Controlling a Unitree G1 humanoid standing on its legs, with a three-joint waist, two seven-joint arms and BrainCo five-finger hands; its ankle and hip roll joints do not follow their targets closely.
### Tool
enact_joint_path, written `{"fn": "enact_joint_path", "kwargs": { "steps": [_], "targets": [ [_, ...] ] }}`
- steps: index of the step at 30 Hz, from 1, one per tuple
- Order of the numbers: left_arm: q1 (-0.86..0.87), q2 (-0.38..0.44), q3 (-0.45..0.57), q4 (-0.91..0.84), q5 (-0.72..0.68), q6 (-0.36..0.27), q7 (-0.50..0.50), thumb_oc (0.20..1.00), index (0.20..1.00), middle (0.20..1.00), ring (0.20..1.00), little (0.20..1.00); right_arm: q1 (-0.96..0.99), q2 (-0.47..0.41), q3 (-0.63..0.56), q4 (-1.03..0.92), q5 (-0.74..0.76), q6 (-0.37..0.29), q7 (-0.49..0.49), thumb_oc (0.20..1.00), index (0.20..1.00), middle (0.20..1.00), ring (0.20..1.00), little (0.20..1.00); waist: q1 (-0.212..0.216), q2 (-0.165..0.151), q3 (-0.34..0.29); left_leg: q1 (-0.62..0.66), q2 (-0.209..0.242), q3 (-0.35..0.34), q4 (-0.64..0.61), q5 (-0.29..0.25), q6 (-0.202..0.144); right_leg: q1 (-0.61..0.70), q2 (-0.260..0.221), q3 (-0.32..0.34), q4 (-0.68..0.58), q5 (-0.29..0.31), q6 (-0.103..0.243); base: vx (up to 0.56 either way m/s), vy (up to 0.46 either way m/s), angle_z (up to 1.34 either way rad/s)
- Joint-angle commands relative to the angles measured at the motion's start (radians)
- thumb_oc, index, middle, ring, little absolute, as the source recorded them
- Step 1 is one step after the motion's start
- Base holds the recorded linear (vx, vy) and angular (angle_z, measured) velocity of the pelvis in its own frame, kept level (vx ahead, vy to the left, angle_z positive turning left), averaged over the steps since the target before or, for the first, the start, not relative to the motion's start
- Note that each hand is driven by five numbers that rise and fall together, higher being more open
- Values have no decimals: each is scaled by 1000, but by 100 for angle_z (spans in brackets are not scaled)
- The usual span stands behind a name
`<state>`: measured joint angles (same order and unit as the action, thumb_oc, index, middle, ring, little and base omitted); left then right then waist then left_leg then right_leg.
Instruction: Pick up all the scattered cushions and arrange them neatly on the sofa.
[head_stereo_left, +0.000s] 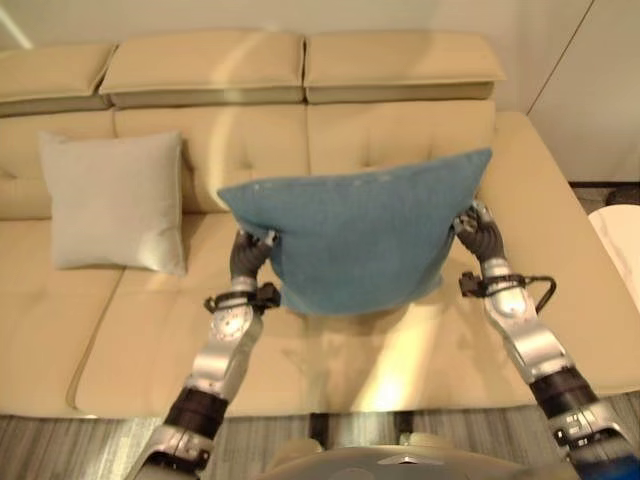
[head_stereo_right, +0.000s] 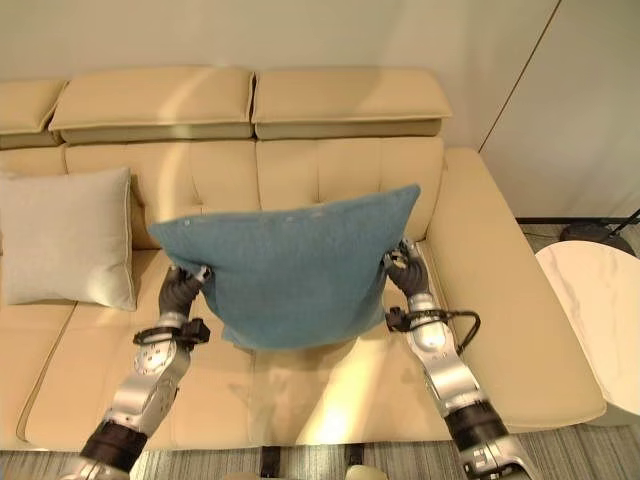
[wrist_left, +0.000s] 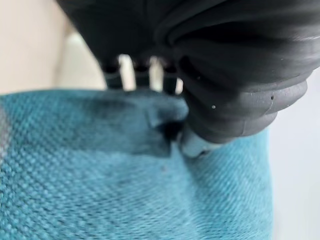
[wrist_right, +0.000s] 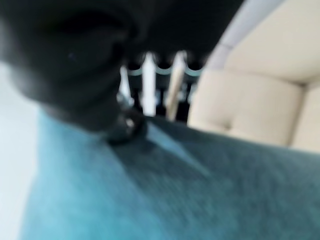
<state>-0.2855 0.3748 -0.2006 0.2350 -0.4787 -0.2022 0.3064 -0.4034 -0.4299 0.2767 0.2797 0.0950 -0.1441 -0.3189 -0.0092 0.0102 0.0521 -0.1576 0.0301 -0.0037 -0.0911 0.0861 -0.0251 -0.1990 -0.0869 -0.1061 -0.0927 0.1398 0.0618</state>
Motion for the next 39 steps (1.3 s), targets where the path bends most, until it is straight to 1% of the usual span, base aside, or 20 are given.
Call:
{"fn": "enact_joint_path", "kwargs": {
  "steps": [1, 3, 4, 5, 6, 10, 17, 22, 23, 24, 25, 26, 29, 30, 32, 33, 35, 36, 39],
  "targets": [
    [-220, 19, -86, 3, 56, -131, 17, 200, 200, 200, 200, 200, -146, 20, 12, -41, 4, -82, -31, 200, 200, 200, 200, 200, 8, -1, -1, 18, 6, 7, 4, -68, -58, 58, -15, -28, 5, -107, 95, -78, 21, 13],
    [-291, 39, -103, 45, 56, -137, 34, 200, 200, 200, 200, 200, -212, 17, 32, -4, 7, -80, -52, 200, 200, 200, 200, 200, 9, 2, 9, -11, 5, 5, 4, -59, -60, 28, -14, -25, 5, -99, 94, -73, 26, 6],
    [-294, 39, -103, 47, 55, -138, 34, 200, 200, 200, 200, 200, -216, 17, 32, -1, 7, -81, -52, 200, 200, 200, 200, 200, 9, 2, 10, -13, 5, 5, 4, -58, -60, 25, -14, -25, 5, -98, 94, -87, 31, 0],
    [-372, 65, -122, 87, 59, -147, 56, 200, 200, 200, 200, 200, -298, 8, 54, 45, 9, -81, -78, 200, 200, 200, 200, 200, 10, 2, 22, -50, 3, 2, 4, -47, -62, -11, -11, -18, 5, -88, 94, -103, 27, 0],
    [-401, 74, -130, 110, 59, -153, 65, 200, 200, 200, 200, 200, -330, 8, 67, 69, 10, -81, -85, 200, 200, 200, 200, 200, 11, 1, 25, -65, 2, 2, 4, -39, -64, -26, -10, -19, 5, -82, 94, -114, 33, -3],
    [-521, 110, -161, 206, 49, -170, 92, 200, 200, 200, 200, 200, -441, 7, 95, 174, 31, -82, -110, 200, 200, 200, 200, 200, 9, -1, 15, -139, -9, -1, 4, -14, -70, -100, -11, -18, 5, -57, 97, -41, 35, -1],
    [-635, 138, -207, 307, 31, -183, 93, 200, 200, 200, 200, 200, -540, -14, 132, 301, 50, -87, -116, 200, 200, 200, 200, 200, 5, -1, 28, -231, -26, -3, 4, 14, -80, -194, -15, -21, 5, -28, 102, -21, 23, 0],
    [-680, 149, -234, 393, 33, -183, 81, 200, 200, 200, 200, 200, -602, -40, 154, 380, 45, -88, -125, 200, 200, 200, 200, 200, 9, 1, 25, -297, -27, -9, 4, 30, -94, -264, -20, -22, 5, -14, 111, -6, 10, 1],
    [-702, 153, -248, 427, 38, -181, 81, 238, 238, 238, 238, 238, -625, -51, 165, 413, 39, -84, -129, 200, 200, 200, 200, 200, 7, 2, 20, -321, -31, -14, 4, 39, -97, -289, -22, -25, 5, -8, 114, 14, 10, 5],
    [-720, 154, -261, 459, 44, -177, 83, 564, 564, 564, 564, 564, -647, -58, 178, 439, 33, -81, -135, 200, 200, 200, 200, 200, 7, 2, 21, -326, -32, -14, 4, 36, -100, -296, -21, -24, 5, -9, 116, 0, 8, 5],
    [-743, 160, -273, 487, 44, -176, 83, 1000, 1000, 1000, 1000, 1000, -670, -63, 190, 462, 32, -79, -137, 357, 357, 357, 357, 357, 8, 2, 18, -335, -33, -16, 4, 39, -102, -304, -22, -24, 5, -8, 117, -6, 8, 5],
    [-786, 169, -284, 542, 37, -174, 86, 1000, 1000, 1000, 1000, 1000, -715, -77, 212, 505, 29, -73, -143, 1000, 1000, 1000, 1000, 1000, 6, 1, 15, -353, -37, -20, 4, 49, -104, -322, -22, -25, 5, -2, 121, -14, 16, 4],
    [-856, 184, -301, 632, 25, -162, 90, 1000, 1000, 1000, 1000, 1000, -780, -101, 254, 583, 18, -53, -156, 1000, 1000, 1000, 1000, 1000, 8, -1, 17, -355, -41, -21, 4, 51, -109, -325, -21, -30, 5, -1, 125, 0, 0, 0],
    [-888, 201, -305, 669, 17, -158, 95, 1000, 1000, 1000, 1000, 1000, -807, -115, 267, 618, 19, -42, -164, 1000, 1000, 1000, 1000, 1000, 10, -3, 17, -354, -42, -22, 4, 53, -111, -323, -21, -33, 5, 0, 129, 0, 0, 0],
    [-905, 212, -294, 712, -3, -151, 98, 1000, 1000, 1000, 1000, 1000, -828, -129, 274, 663, 24, -27, -171, 1000, 1000, 1000, 1000, 1000, 12, -4, 15, -353, -45, -25, 4, 54, -113, -321, -21, -36, 5, 0, 130, 0, 0, 0],
    [-915, 230, -283, 740, -16, -146, 97, 1000, 1000, 1000, 1000, 1000, -839, -147, 280, 697, 23, -13, -174, 1000, 1000, 1000, 1000, 1000, 14, -5, 13, -348, -47, -26, 4, 52, -114, -315, -21, -40, 5, -1, 130, 0, 0, 0],
    [-925, 266, -281, 769, -11, -136, 94, 1000, 1000, 1000, 1000, 1000, -846, -185, 282, 731, 34, 2, -169, 1000, 1000, 1000, 1000, 1000, 17, -8, 10, -334, -48, -27, 4, 50, -116, -302, -22, -45, 5, -2, 131, 0, 0, 0],
    [-925, 266, -281, 769, -11, -136, 94, 1000, 1000, 1000, 1000, 1000, -846, -185, 282, 731, 34, 2, -169, 1000, 1000, 1000, 1000, 1000, 17, -8, 10, -334, -48, -27, 4, 50, -116, -302, -22, -45, 5, -2, 131, 13, 8, 3],
    [-902, 320, -262, 784, 6, -124, 82, 1000, 1000, 1000, 1000, 1000, -815, -245, 256, 730, 52, 2, -159, 1000, 1000, 1000, 1000, 1000, 19, -13, 1, -313, -49, -27, 4, 44, -117, -277, -24, -55, 5, -7, 131, 31, -3, 6]
  ]
}}
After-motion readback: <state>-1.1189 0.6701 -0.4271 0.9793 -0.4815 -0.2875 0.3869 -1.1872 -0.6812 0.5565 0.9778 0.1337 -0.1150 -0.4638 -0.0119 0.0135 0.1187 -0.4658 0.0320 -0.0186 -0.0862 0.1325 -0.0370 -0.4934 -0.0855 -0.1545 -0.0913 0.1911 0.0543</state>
